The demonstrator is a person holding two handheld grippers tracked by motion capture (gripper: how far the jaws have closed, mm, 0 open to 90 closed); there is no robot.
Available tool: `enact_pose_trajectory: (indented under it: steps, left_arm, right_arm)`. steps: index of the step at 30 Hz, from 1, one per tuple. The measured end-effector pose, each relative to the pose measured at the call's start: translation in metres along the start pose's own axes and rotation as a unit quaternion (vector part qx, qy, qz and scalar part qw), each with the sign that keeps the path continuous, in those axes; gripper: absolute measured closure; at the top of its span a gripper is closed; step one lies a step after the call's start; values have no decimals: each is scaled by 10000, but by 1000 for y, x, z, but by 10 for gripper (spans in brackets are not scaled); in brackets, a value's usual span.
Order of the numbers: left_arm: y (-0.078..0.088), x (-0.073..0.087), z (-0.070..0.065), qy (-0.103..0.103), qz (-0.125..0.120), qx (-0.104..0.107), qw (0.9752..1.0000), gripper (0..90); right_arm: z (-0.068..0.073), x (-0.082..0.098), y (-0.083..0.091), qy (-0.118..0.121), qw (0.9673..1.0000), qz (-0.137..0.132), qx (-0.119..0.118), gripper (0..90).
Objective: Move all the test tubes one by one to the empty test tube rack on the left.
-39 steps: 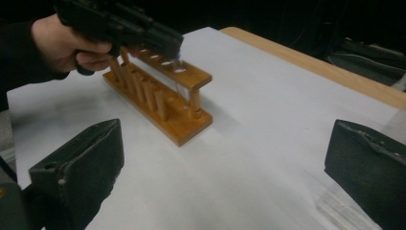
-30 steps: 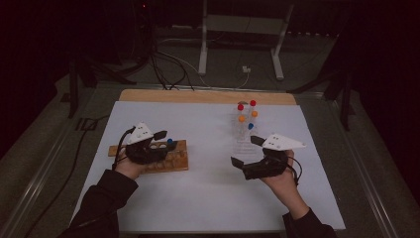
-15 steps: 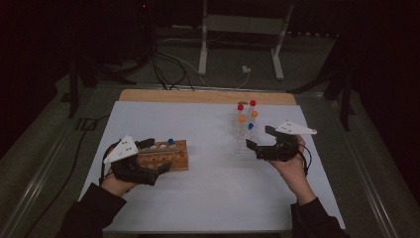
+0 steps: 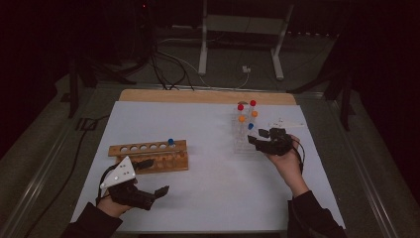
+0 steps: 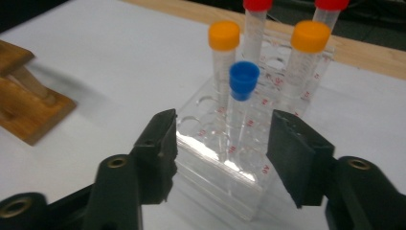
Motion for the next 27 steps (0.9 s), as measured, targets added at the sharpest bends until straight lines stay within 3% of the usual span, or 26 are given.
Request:
enact_pose_trajectory:
  steps: [12,19,27]
  left_arm:
    - [0,4,0,-50,50,26,10000,26]
    - [0,6,1,-44,94,45,9999,26]
    - [-1,7,3,-20,123,34,9999,26]
  right_arm:
    - [-6,-9,-23,5,9989,327,345,630]
    - [-7,-8,-33,-35,9982,511,312,694]
    - [-6,-11,-34,10,9984,475,300,763]
Point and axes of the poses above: each handheld gripper's, and its own axes: y roughly backward along the jaws, x roughly out of its underside, z roughly to its left, the point moved 3 cm from there along -y, roughly forward along the jaws, and after that the axes turned 6 degrees about -y, right-handed, at the moved point
